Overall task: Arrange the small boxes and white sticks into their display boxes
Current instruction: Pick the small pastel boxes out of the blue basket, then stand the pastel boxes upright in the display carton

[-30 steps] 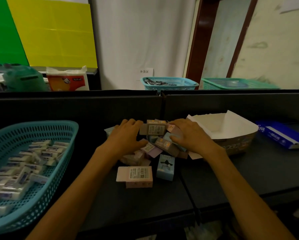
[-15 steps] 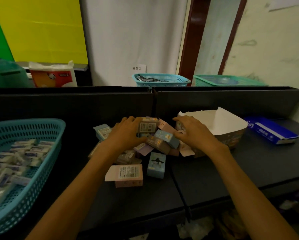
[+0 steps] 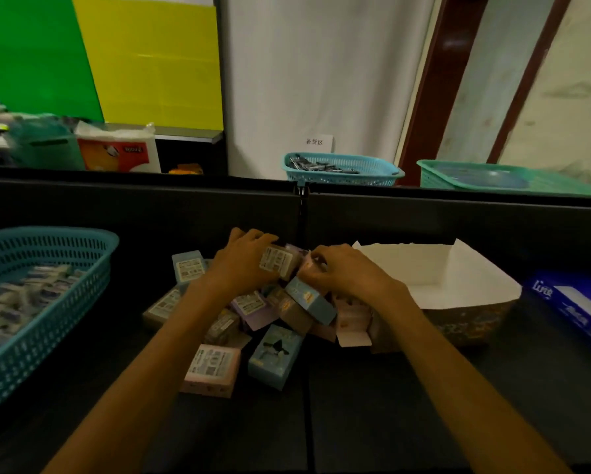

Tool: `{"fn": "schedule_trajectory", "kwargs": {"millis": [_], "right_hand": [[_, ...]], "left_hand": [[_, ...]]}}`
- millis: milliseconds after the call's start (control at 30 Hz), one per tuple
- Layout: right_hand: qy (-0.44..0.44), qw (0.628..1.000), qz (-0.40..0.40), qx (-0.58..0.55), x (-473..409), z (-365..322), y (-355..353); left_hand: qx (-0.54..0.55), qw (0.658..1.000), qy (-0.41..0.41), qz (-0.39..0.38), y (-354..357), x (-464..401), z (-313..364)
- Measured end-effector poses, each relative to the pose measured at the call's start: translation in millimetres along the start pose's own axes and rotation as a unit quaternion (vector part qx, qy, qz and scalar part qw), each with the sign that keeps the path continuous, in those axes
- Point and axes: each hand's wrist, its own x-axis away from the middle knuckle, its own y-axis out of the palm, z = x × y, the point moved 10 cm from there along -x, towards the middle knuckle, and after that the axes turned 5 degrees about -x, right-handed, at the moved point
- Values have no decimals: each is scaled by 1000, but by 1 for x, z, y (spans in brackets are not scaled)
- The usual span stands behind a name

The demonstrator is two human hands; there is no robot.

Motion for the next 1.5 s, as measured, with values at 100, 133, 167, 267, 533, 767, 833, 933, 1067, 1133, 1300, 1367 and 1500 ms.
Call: {"fn": "schedule_trajectory", "kwargs": {"millis": [100,133,167,267,533,767,833,933,1067,1133,1300,1367,1500], "right_hand": [[19,1000,-16,-15,-7,5,3],[25,999,-24,-19,-9,7,4],[31,999,-37,-22,-10,8,6],[56,994,-86,-49,-12,12,17],[87,986,-55,-128,-11,17,18],[73,981,24,-181,-6,14,-4],[52,980,57,-185,-1,11,-14],[24,974,106,-201,8,7,-29],[12,955,131,-265,21,11,-40],[9,944,143,-296,27,16,-46],[15,934,173,-311,44,32,-65],[12,937,178,-299,52,38,-72],[20,939,190,-285,66,55,-87]], "left_hand": [[-1,1000,-7,-6,1,-5,-4],[2,1000,-7,-5,2,-6,-5],[8,1000,-9,-6,2,-7,-7],[31,999,-16,-2,1,-9,-15],[33,998,28,-39,4,-6,-15],[167,985,38,-2,-2,2,-13],[215,976,23,23,-10,5,-14],[245,968,12,63,-23,10,-13],[248,958,26,142,-42,17,-10],[280,944,42,167,-49,20,-11],[379,910,62,156,-58,24,-4],[394,906,60,143,-58,22,3],[406,903,62,123,-56,16,21]]}}
